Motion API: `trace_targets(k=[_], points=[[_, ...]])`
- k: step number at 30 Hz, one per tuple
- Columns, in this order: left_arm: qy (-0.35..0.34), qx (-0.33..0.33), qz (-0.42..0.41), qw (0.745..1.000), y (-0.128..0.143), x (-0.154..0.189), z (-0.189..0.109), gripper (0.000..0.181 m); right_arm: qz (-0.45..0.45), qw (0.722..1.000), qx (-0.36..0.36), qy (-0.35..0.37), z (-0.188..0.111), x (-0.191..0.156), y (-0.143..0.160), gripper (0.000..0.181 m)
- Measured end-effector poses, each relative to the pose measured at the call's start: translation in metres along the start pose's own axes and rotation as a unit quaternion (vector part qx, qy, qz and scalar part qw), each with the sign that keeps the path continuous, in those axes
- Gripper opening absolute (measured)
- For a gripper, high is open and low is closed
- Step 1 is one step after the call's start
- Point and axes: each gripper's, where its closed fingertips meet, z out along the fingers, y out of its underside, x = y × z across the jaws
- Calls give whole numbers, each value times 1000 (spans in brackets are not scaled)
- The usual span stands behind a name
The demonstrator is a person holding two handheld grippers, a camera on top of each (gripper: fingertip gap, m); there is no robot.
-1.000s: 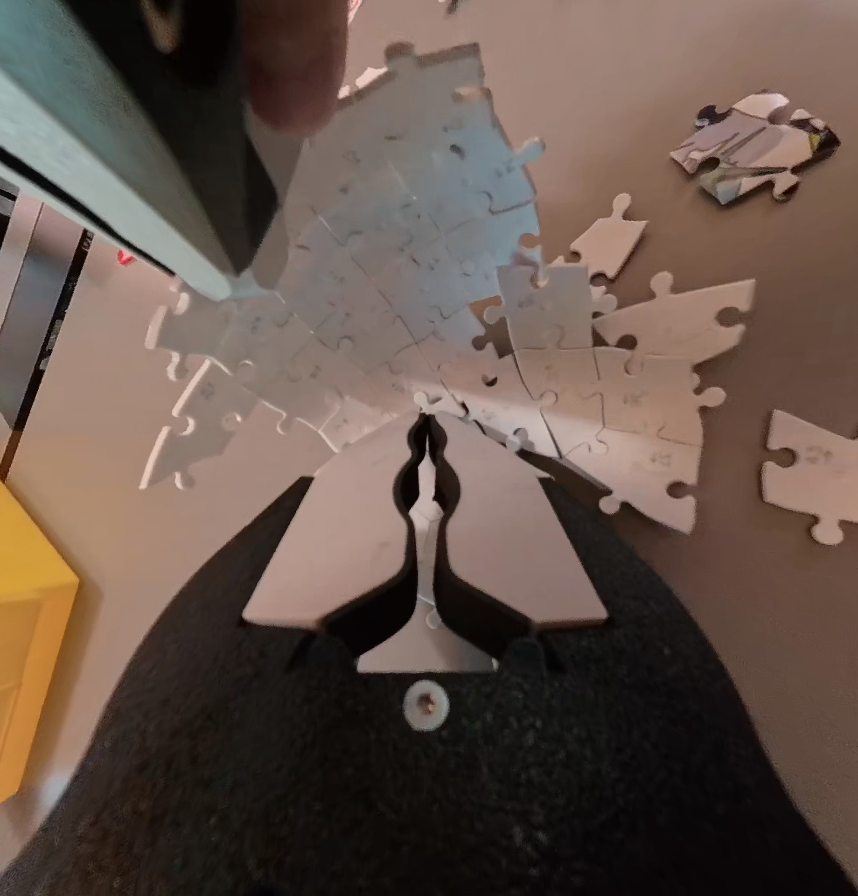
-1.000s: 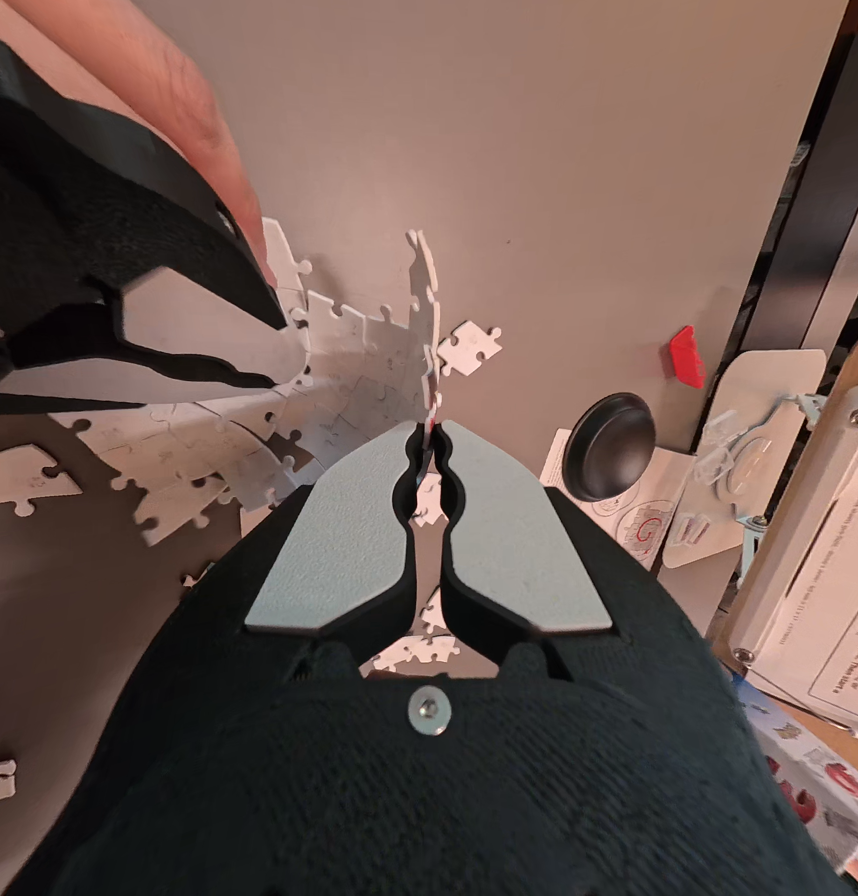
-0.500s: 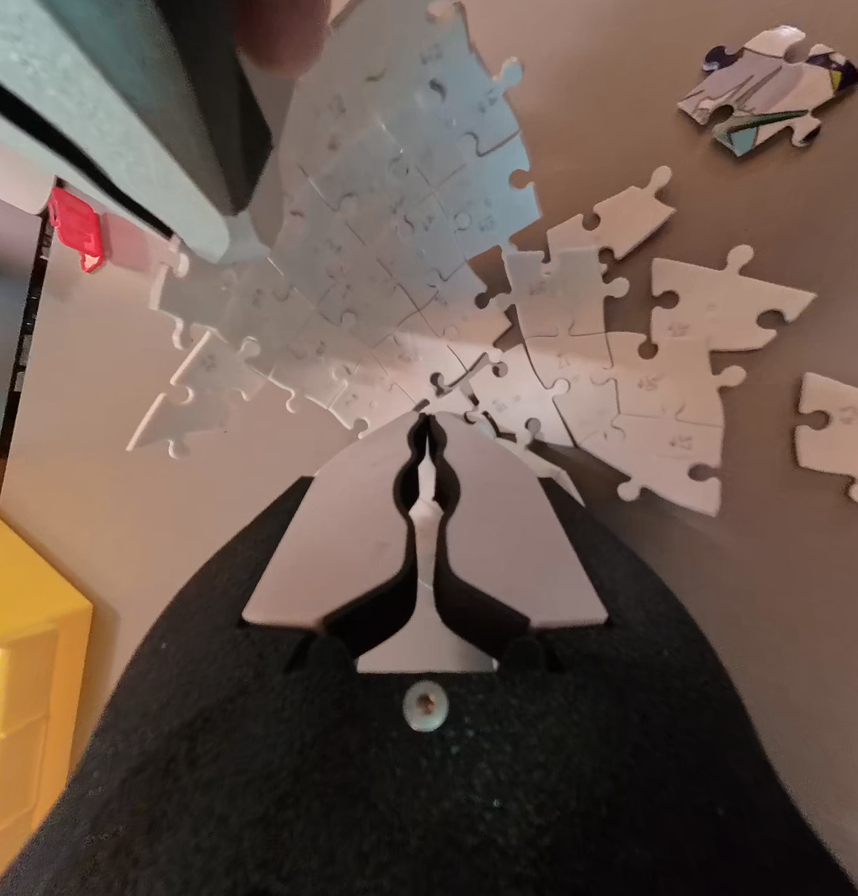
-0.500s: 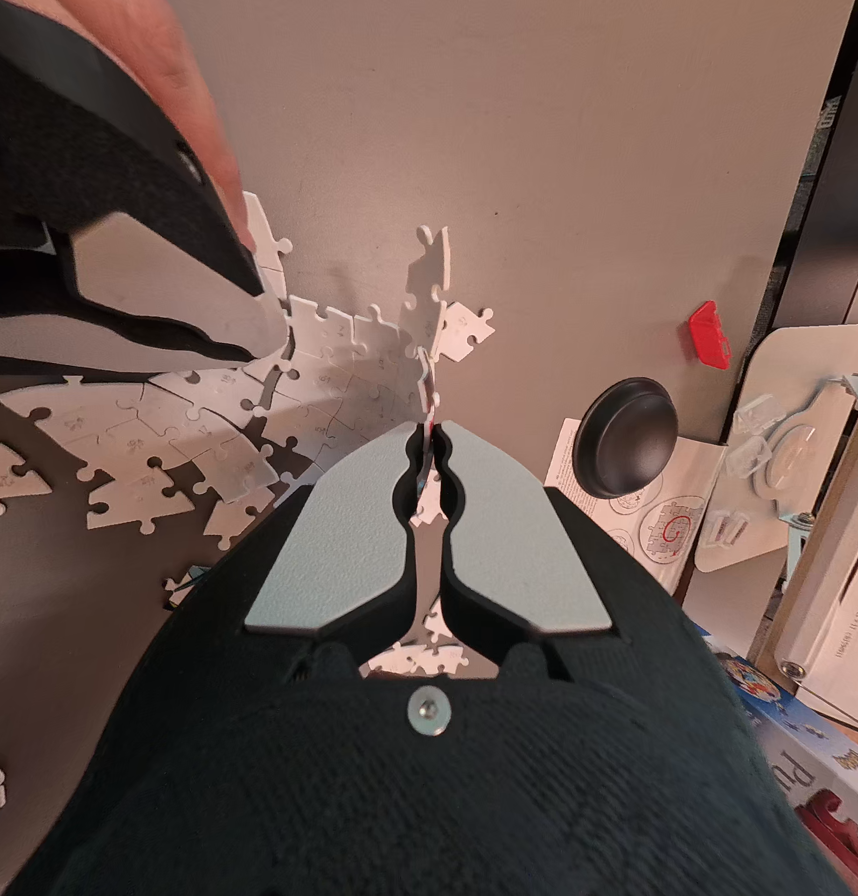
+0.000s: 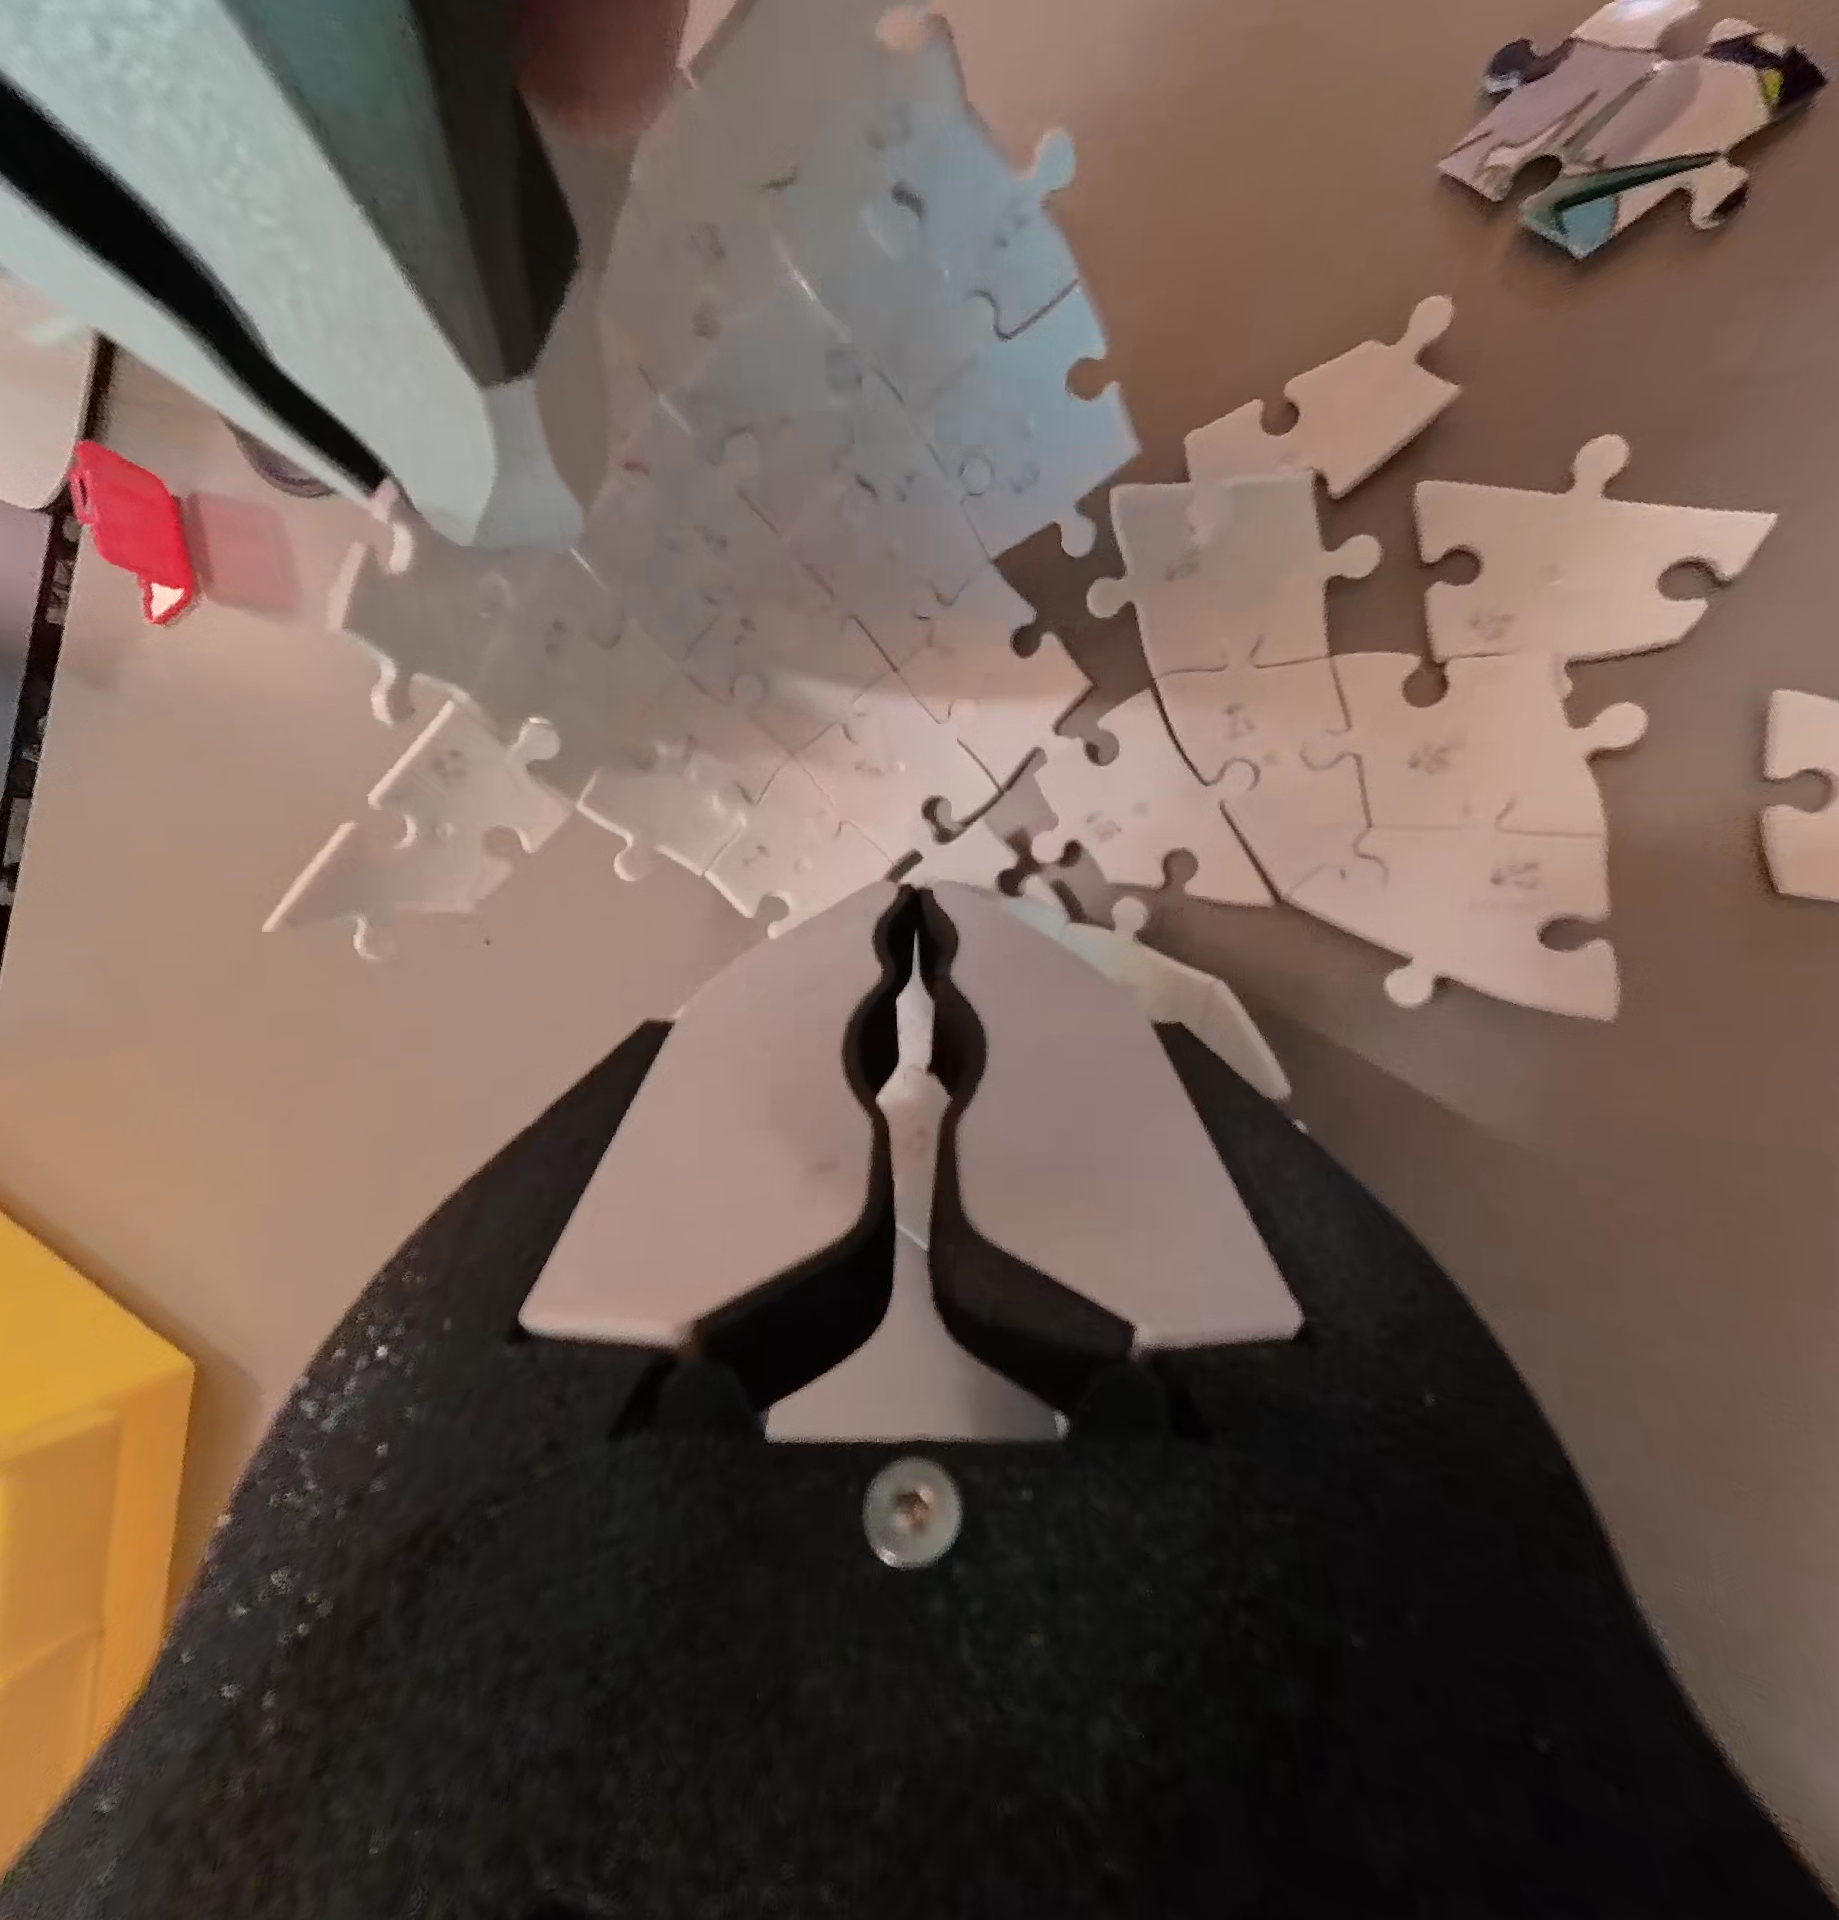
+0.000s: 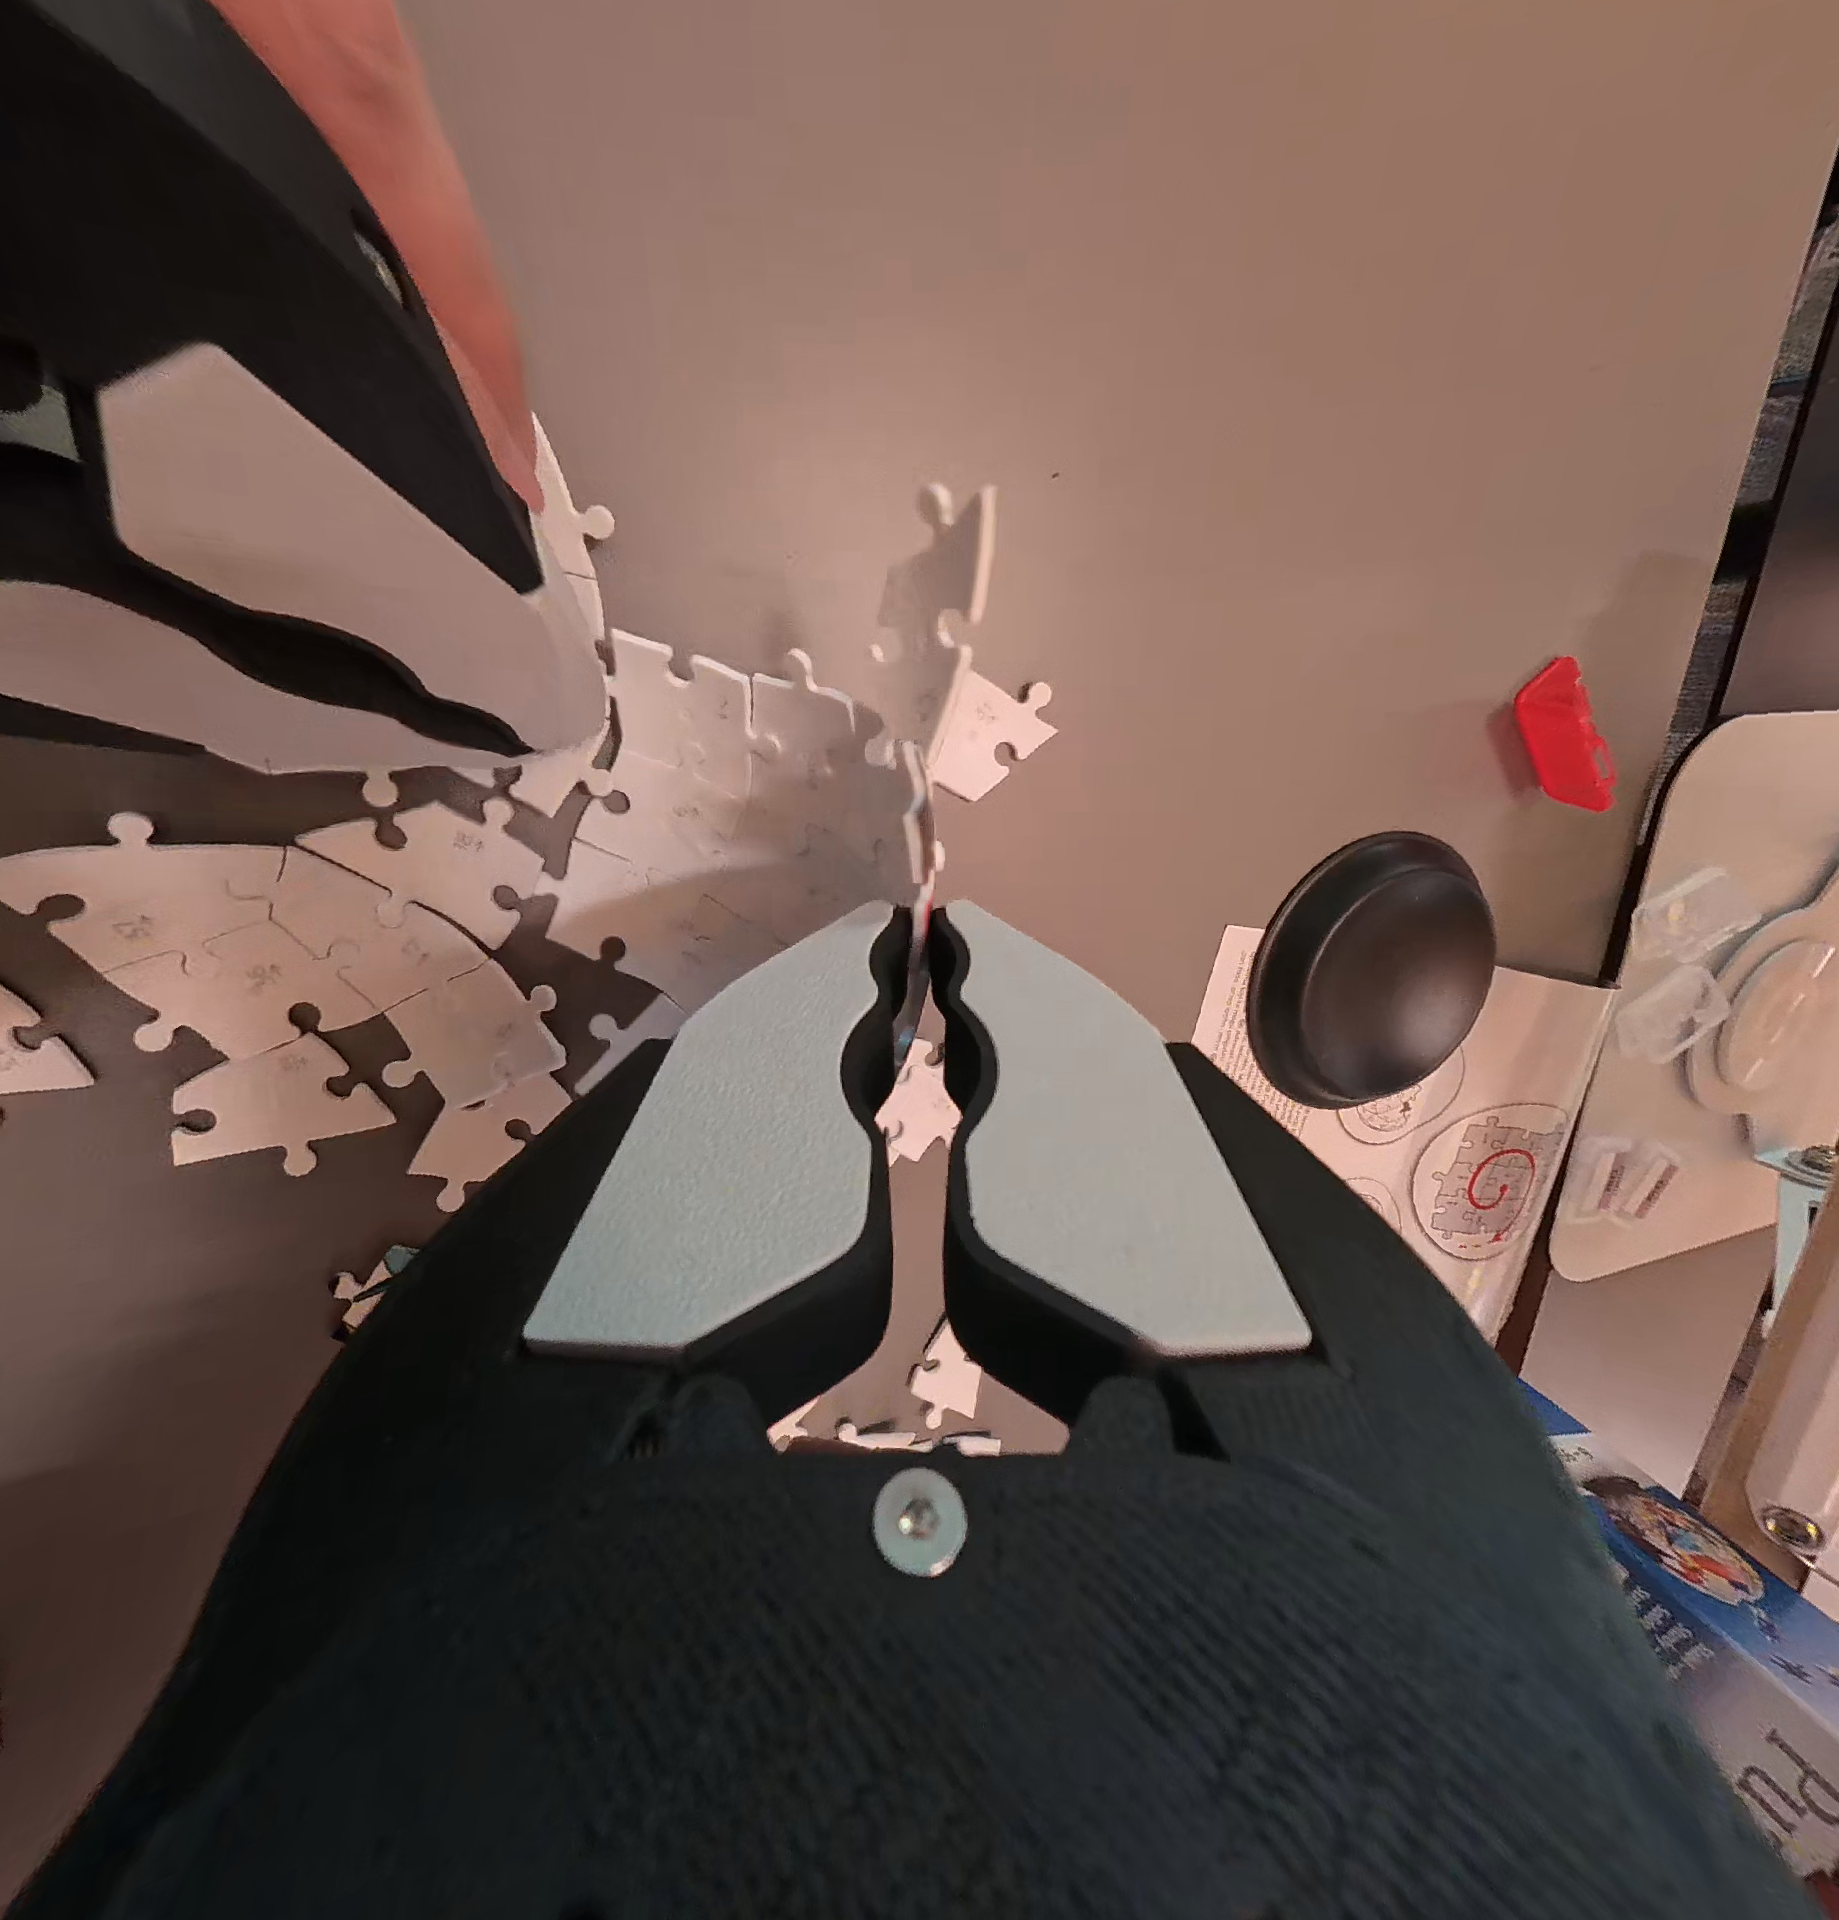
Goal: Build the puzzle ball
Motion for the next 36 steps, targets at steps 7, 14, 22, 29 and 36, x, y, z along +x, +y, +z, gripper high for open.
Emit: trace_targets(k=[7, 14, 22, 29, 36], points=[[-21, 27, -9, 999, 3, -3, -4, 0, -9, 1000, -1, 2, -1, -1, -4, 4], [-62, 30, -57, 996, 16, -12, -28, 0, -24, 1000, -18, 2, -2, -2, -6, 4], [-81, -4, -22, 996, 6, -8, -26, 0, -33, 997, -62, -2, -1, 1, -9, 3], [-64, -1, -14, 998, 2, -5, -14, 0, -15, 991, -132, -33, 2, 1, -3, 3], [-59, -13, -35, 998, 11, 1, -13, 0, 35, 991, -125, -43, 8, 5, -4, 3]])
